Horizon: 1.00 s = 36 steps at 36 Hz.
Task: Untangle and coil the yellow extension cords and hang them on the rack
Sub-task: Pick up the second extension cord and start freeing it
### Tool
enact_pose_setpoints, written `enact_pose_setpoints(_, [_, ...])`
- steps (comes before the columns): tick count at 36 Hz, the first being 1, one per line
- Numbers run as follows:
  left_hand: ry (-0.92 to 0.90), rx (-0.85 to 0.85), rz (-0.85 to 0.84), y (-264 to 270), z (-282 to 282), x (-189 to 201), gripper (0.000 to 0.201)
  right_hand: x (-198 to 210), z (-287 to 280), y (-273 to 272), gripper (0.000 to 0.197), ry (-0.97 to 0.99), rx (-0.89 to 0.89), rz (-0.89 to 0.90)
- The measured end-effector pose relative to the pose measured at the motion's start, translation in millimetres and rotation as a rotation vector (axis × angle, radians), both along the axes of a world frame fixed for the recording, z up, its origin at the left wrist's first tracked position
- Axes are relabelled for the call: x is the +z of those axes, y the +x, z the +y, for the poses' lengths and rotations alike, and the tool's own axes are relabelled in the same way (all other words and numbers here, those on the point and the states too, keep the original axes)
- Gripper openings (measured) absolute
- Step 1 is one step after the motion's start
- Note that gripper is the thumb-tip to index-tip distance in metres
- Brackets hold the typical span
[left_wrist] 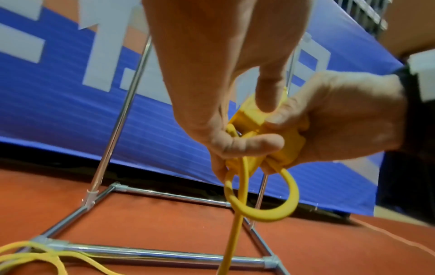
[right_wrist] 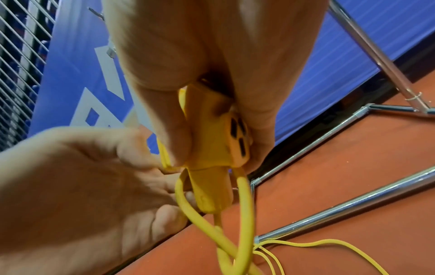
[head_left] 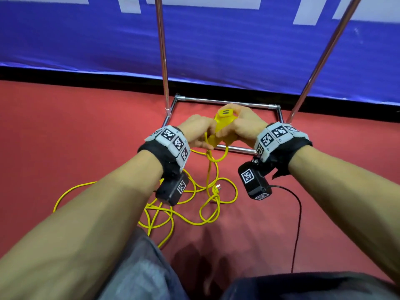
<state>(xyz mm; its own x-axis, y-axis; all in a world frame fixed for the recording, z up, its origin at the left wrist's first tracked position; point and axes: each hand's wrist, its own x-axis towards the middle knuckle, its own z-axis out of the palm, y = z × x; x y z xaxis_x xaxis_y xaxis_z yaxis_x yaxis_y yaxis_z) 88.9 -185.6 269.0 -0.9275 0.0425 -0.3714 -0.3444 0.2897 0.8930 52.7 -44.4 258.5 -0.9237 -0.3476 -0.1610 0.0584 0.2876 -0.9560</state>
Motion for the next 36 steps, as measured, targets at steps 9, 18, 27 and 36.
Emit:
enact_pose_setpoints(9, [0.158,-0.106,-0.082,10.3,14.1,9.2,0.069,20.7,13.6,17.2,0.048,0.03,0.018,0.009])
enact_pose_setpoints(18, [0.361,-0.034,-0.134,14.1,11.6,13.8,0.076,30.5,27.4,30.1,0.017,-0.3,-0.006,-0.314])
enact_pose_setpoints(27, [0.509,-0.1,-0.177,10.8,7.2,7.4,0.052,29.3,35.0,29.4,0.021,-0.295,-0.097,-0.449])
enact_pose_setpoints(36, [0.574,-0.188,-0.181,11.5,2.5,6.6,0.061,35.0,43.0,26.3,0.031,-0.294,-0.07,-0.365])
